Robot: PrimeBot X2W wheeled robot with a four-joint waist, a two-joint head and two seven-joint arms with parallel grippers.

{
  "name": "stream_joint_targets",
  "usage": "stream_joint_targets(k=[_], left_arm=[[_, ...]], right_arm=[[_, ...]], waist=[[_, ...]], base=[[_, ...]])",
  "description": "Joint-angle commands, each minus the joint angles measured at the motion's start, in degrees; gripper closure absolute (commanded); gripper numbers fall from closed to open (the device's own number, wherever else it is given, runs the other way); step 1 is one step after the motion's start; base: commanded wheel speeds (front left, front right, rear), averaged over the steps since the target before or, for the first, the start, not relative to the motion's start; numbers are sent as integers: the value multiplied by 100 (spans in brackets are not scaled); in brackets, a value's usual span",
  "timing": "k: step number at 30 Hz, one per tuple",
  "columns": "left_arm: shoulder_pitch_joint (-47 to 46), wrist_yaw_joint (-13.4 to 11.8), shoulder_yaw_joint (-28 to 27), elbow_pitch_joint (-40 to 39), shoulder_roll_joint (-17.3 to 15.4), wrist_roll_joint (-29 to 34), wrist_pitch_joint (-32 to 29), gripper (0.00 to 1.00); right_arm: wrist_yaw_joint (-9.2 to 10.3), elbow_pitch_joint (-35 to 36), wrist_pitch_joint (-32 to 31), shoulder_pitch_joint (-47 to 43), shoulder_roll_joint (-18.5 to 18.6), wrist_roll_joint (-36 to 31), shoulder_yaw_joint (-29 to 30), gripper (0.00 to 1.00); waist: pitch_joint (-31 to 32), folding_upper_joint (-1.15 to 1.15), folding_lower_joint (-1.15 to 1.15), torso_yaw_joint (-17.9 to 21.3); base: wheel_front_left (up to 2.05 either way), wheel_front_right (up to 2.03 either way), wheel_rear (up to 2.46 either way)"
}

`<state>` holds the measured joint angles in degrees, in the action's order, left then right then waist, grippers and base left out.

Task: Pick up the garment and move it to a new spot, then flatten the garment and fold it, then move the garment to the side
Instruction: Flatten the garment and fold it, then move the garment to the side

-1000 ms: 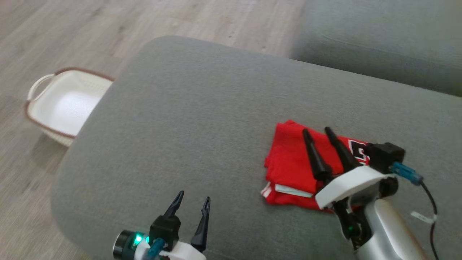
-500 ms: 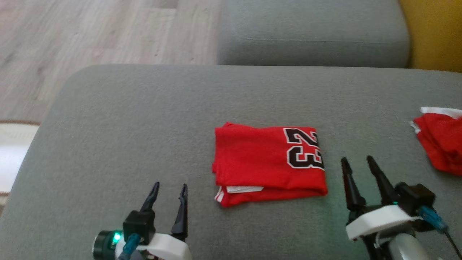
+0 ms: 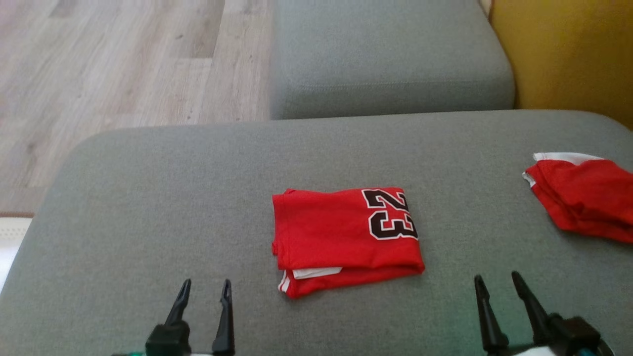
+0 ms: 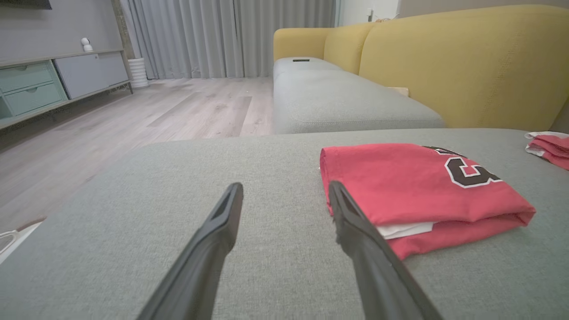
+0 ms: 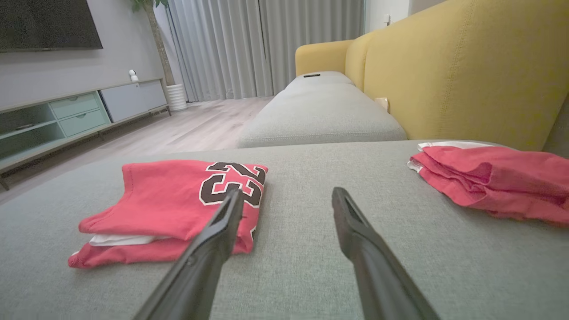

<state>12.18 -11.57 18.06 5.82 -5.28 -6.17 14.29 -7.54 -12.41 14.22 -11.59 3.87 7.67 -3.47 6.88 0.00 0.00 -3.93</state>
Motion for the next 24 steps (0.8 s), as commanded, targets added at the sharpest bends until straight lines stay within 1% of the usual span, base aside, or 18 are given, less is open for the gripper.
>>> stream_joint_targets(k=[1,13,24], left_arm=[[-225,3,-221,-221,49,47,71,0],[-66,191,-402,-173,150,175,71,0],[15,266,-428,-155,204,238,71,0]], right_arm=[[5,227,77,184,27,-47,-136,0],[5,185,77,-24,-61,-183,-233,0],[5,165,77,-80,-80,-197,-265,0]], waist=[[42,0,0,18],[286,0,0,8],[302,0,0,-99]], base=[[0,0,0],[0,0,0],[0,0,0]])
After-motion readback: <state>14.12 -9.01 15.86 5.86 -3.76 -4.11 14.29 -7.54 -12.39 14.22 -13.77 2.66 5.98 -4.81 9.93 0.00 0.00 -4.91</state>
